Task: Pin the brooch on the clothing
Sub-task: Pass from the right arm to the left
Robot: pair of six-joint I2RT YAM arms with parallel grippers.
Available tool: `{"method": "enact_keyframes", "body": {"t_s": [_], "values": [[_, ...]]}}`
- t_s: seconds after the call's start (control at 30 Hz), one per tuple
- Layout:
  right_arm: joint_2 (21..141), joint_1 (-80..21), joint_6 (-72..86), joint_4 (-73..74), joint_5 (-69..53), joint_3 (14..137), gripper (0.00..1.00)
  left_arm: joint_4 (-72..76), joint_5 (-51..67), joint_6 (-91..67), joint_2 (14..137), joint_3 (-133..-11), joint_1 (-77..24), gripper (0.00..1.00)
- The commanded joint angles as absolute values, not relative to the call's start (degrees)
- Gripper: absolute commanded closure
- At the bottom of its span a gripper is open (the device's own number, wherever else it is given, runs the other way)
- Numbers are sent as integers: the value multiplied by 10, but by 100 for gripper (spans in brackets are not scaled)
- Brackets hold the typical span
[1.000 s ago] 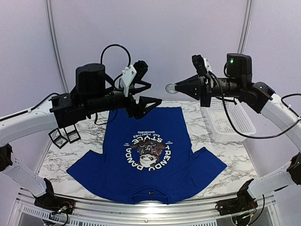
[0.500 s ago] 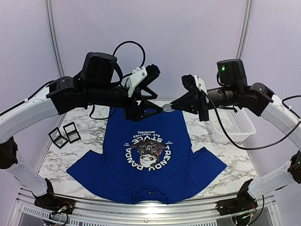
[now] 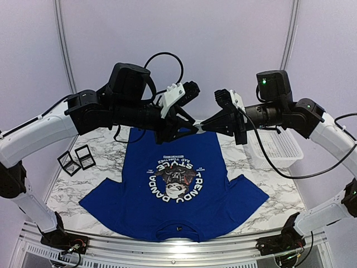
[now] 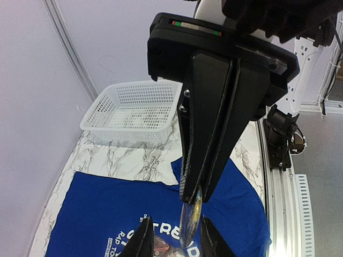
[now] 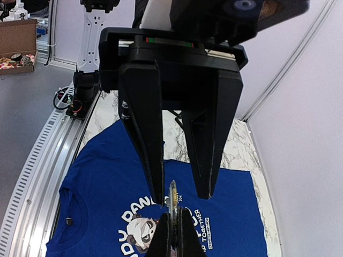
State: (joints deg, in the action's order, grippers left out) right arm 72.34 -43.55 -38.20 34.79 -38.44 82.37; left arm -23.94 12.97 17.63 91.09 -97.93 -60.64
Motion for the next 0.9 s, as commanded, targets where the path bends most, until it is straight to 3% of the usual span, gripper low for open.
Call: {"method": "enact_keyframes", "body": {"t_s": [0.0, 0.07, 0.2, 0.4, 0.57, 0.63, 0.77, 0.87], "values": [[728, -443, -379, 338, -388, 828, 100, -242, 142, 180, 920, -1007, -610, 70], [729, -442, -379, 338, -387, 828, 100, -240, 145, 183, 918, -1009, -610, 70], [726, -443, -379, 330, -382, 822, 100, -241, 111, 194, 918, -1005, -610, 81], [720, -442, -377, 322, -381, 818, 100, -257, 98, 199, 923, -1003, -610, 74], [720, -443, -376, 321, -387, 817, 100, -257, 97, 201, 928, -1011, -610, 87], [720, -444, -374, 317, -389, 817, 100, -257, 101, 201, 927, -1013, -610, 100], [717, -444, -368, 303, -378, 813, 100, -251, 118, 185, 924, -1012, -610, 100], [697, -442, -341, 242, -314, 782, 59, -218, 116, 148, 917, -996, -610, 100]]}}
